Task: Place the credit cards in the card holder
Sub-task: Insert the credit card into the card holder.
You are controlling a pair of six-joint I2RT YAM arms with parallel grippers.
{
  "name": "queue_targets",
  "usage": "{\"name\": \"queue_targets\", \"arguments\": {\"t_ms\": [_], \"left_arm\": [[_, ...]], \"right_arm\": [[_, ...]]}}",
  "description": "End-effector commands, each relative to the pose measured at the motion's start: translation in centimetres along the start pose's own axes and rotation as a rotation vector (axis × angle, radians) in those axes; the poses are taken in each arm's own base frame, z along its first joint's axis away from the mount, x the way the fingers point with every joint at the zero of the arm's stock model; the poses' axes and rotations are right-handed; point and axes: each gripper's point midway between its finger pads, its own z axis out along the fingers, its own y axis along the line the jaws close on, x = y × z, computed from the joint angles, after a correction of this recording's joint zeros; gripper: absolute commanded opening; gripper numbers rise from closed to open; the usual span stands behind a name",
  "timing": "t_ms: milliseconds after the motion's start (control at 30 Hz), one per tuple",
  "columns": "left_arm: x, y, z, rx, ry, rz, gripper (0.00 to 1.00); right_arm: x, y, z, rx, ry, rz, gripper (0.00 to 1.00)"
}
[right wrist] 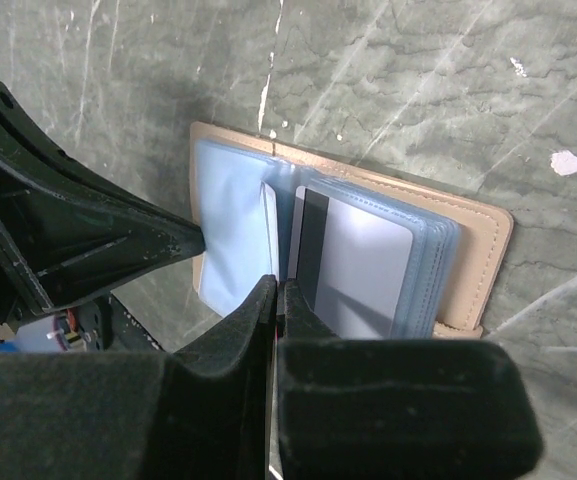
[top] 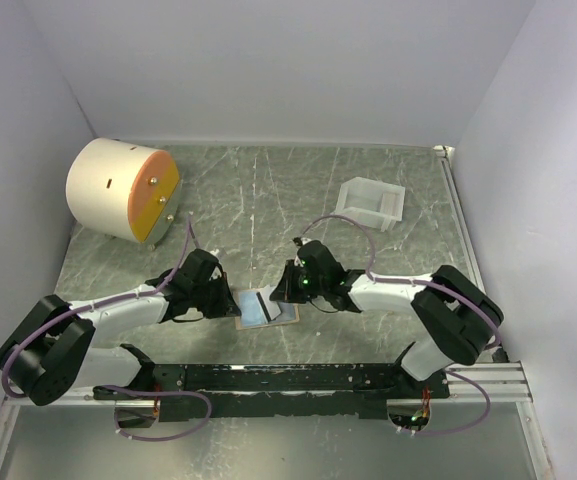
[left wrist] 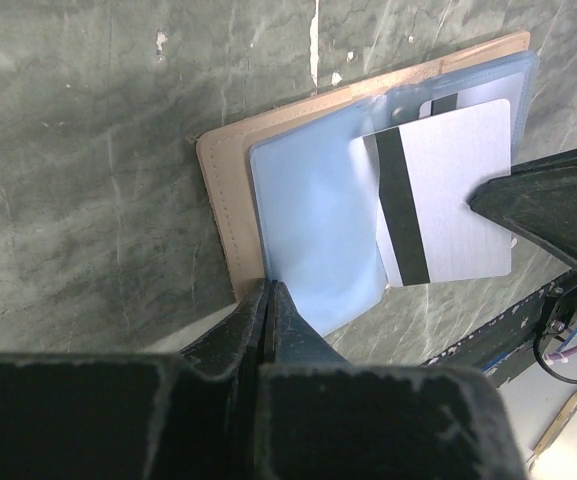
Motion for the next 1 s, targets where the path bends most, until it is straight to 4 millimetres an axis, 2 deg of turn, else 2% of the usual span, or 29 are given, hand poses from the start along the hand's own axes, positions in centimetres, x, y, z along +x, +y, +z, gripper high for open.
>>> {"name": "queue_targets", "arguments": {"t_ms": [0, 600, 967], "left_arm": [[1.3, 0.9, 0.1, -0.016, 0.043, -0.010, 0.07], [2.2, 0.7, 0.2, 0.024, 0.053, -0.032, 0.07], [2.7, 0.4, 0.2, 0.052, 0.069, -0.060, 0.07]], "right_arm": [[1.0, -0.5, 0.4, -0.008, 0.009, 0.047, 0.00], [1.3, -0.4, 0.9, -0.062, -0.028, 0.175, 0.00], [0.5, -0.7, 0.5, -0.051, -0.091, 0.203, 0.00]]}}
